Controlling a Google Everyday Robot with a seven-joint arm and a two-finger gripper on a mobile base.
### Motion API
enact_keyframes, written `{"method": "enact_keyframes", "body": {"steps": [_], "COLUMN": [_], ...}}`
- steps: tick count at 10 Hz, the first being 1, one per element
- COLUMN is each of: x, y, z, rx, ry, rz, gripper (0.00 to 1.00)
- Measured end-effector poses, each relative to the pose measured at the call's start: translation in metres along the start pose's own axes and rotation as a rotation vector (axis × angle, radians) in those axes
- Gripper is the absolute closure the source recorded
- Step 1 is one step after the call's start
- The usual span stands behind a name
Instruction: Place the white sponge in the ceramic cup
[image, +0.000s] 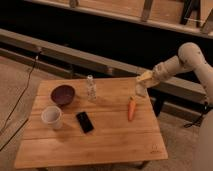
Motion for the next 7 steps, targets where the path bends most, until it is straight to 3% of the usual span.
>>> {"method": "enact_keyframes", "body": {"steps": [3, 7], "x": [0.010, 0.020], "y": [0.031, 0.072], "z": [0.018, 0.057], "rx": [-0.024, -0.037], "ry": [0.053, 0.147], "rz": [-0.056, -0.136], "gripper": [1.00, 1.00]}}
